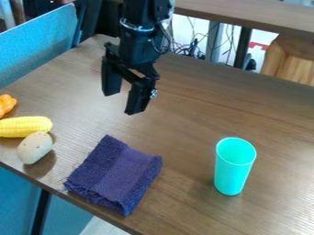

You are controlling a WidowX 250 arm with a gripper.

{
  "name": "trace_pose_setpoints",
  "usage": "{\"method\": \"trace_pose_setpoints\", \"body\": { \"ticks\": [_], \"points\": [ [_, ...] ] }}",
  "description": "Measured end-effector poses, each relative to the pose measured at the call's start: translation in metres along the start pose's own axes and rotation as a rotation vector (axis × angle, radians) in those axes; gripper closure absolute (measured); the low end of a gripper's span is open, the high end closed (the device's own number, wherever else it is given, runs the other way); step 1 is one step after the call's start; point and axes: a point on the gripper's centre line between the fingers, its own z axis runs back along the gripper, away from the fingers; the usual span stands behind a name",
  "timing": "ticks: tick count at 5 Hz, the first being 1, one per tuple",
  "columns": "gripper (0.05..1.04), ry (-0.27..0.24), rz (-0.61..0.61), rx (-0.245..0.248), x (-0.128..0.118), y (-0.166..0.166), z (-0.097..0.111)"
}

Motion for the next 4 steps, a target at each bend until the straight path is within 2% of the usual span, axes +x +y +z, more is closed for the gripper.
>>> {"method": "trace_pose_setpoints", "body": {
  "ticks": [1, 2, 3, 4],
  "points": [
    [0.083, 0.027, -0.004, -0.01, -0.001, -0.002, -0.009],
    [0.083, -0.013, -0.094, -0.022, 0.007, -0.021, -0.003],
    [0.083, -0.075, -0.159, -0.032, 0.013, -0.04, 0.016],
    [0.083, -0.107, -0.197, -0.022, 0.018, -0.059, 0.027]
  ]
}}
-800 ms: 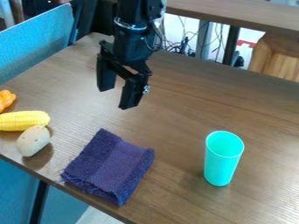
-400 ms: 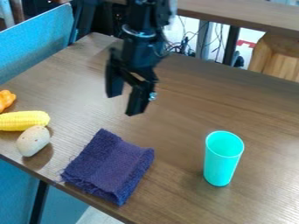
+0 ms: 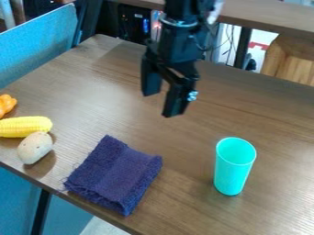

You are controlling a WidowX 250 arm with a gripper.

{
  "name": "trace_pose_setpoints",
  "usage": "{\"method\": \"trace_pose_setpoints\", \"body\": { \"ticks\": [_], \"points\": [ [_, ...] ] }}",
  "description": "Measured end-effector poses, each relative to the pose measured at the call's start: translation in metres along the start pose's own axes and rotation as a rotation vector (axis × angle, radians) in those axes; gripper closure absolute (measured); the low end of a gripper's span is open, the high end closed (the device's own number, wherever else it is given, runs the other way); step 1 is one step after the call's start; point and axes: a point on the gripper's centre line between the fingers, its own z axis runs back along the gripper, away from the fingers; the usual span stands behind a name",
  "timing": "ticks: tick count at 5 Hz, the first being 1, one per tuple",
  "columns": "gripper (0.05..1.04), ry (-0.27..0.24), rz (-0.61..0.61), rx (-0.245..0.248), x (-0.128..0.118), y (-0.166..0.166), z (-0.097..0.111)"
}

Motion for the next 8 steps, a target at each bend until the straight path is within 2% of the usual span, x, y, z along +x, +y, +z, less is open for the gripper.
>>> {"method": "trace_pose_setpoints", "body": {
  "ticks": [1, 3, 5, 7, 8],
  "points": [
    [0.083, -0.004, -0.052, 0.031, 0.018, -0.029, 0.002],
    [0.083, 0.064, -0.15, 0.027, 0.038, -0.063, -0.024],
    [0.083, 0.084, -0.145, 0.005, 0.046, -0.068, -0.039],
    [0.083, 0.075, -0.105, -0.013, 0.051, -0.059, -0.042],
    [0.116, 0.076, -0.073, -0.016, 0.053, -0.052, -0.05]
  ]
}}
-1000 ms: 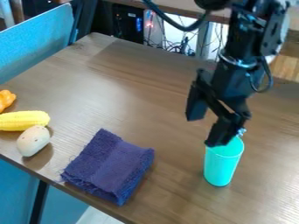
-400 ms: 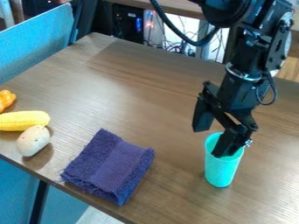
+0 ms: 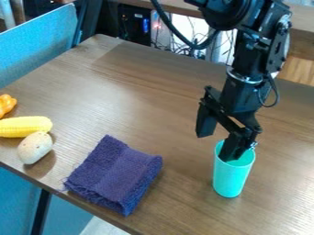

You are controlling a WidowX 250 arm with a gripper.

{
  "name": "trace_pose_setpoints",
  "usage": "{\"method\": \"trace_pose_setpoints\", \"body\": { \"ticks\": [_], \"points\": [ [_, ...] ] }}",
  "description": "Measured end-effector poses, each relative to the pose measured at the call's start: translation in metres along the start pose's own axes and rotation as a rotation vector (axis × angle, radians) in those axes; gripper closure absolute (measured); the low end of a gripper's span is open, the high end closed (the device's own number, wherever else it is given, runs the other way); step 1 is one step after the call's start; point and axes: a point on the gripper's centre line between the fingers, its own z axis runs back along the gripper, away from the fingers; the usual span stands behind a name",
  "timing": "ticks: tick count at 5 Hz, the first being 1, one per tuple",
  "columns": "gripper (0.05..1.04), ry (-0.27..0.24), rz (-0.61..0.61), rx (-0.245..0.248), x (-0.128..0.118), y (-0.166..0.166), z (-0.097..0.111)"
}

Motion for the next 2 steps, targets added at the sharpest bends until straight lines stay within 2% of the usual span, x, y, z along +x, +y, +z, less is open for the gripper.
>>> {"method": "trace_pose_setpoints", "body": {
  "ticks": [1, 2],
  "points": [
    [0.224, -0.011, 0.014, -0.005, 0.0034, 0.0026, -0.0051],
    [0.528, 0.0, 0.02, -0.014, 0.0043, 0.002, -0.0112]
  ]
}}
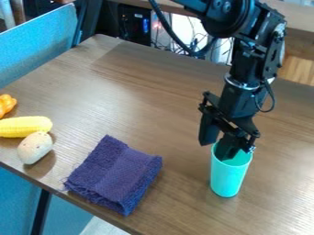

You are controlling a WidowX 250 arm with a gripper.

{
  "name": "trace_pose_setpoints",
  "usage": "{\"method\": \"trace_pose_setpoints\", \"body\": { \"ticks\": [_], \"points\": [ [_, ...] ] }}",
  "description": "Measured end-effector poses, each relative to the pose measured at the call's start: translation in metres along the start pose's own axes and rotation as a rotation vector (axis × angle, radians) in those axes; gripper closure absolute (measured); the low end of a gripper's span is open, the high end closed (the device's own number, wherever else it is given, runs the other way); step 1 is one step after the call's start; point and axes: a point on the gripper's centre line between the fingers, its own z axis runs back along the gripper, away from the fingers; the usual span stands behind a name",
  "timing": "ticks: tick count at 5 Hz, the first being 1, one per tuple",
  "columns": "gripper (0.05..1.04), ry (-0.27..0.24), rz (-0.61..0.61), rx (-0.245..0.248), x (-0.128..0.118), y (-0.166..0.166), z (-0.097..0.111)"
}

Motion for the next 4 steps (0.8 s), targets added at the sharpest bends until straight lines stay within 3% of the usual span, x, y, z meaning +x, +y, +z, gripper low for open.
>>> {"method": "trace_pose_setpoints", "body": {
  "ticks": [1, 2, 3, 4],
  "points": [
    [0.811, -0.006, 0.023, 0.001, 0.001, -0.001, 0.0],
    [0.942, -0.02, 0.031, 0.001, 0.0, -0.003, 0.001],
    [0.984, -0.035, 0.017, -0.02, -0.005, -0.008, 0.004],
    [0.985, -0.083, 0.025, -0.004, -0.017, -0.005, 0.032]
  ]
}}
